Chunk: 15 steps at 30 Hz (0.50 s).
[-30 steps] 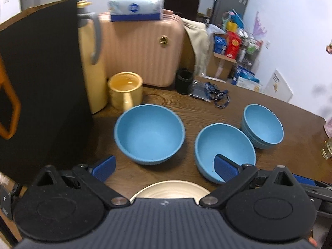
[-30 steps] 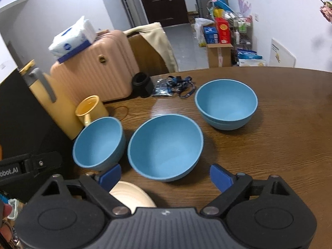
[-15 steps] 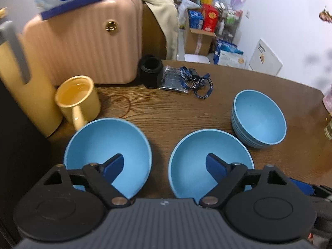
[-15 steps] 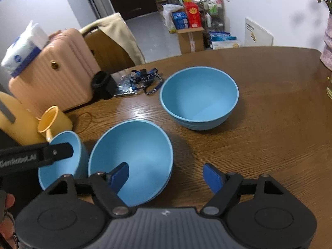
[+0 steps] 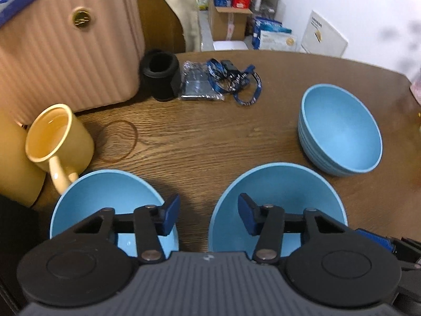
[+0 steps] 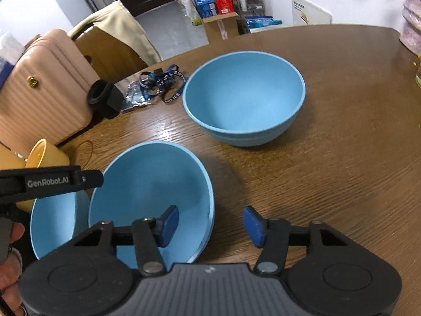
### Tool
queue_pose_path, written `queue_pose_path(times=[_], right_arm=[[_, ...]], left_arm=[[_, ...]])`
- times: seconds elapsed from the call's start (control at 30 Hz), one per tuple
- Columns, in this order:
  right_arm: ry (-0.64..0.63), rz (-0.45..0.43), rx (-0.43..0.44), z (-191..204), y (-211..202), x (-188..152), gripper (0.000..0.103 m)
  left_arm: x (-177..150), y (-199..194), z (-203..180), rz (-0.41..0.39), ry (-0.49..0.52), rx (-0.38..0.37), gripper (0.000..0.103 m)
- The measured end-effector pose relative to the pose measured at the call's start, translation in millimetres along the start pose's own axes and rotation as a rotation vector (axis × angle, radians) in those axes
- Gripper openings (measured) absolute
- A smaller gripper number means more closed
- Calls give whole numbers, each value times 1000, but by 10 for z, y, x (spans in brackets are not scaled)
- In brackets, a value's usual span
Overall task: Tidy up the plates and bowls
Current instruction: 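Close the left gripper on a blue bowl rim while the right gripper grasps another bowl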
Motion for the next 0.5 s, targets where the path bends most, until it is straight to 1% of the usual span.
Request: queue_pose_path(times=[0.07, 0.1, 0.17, 0.3, 0.33, 0.4, 0.47, 0.5], right_arm=[[15, 6, 0, -14, 32, -11, 48], [21, 10, -2, -14, 56, -13, 47], [33, 16, -1, -21, 82, -26, 42], [52, 25, 0, -31, 120, -43, 35], [57, 27, 0, -35, 128, -49, 32], [65, 31, 1, -38, 145, -49, 29], [70, 37, 1, -45, 166, -56, 23], [74, 41, 3, -47, 175, -62, 22]], left_arm=[[1, 43, -31, 9, 21, -10, 42], [0, 48, -42, 12, 28, -15, 41], [3, 89, -64, 22, 46, -18, 35], [8, 167, -76, 42, 69, -23, 26], [10, 187, -81, 46, 73, -29, 22], [5, 201, -92, 52, 81, -42, 19], [6, 213, -97, 54, 88, -42, 14], [5, 215, -101, 55, 89, -48, 13]])
Point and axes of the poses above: each gripper's, at about its wrist camera, not at the fingertips, and y roughly the way its jaws point, z to its left, x to its top, the point moved 8 cm from there along y, roughly the way its jaws point, and after that the axes turned 5 degrees about y, right-handed, at the moved point
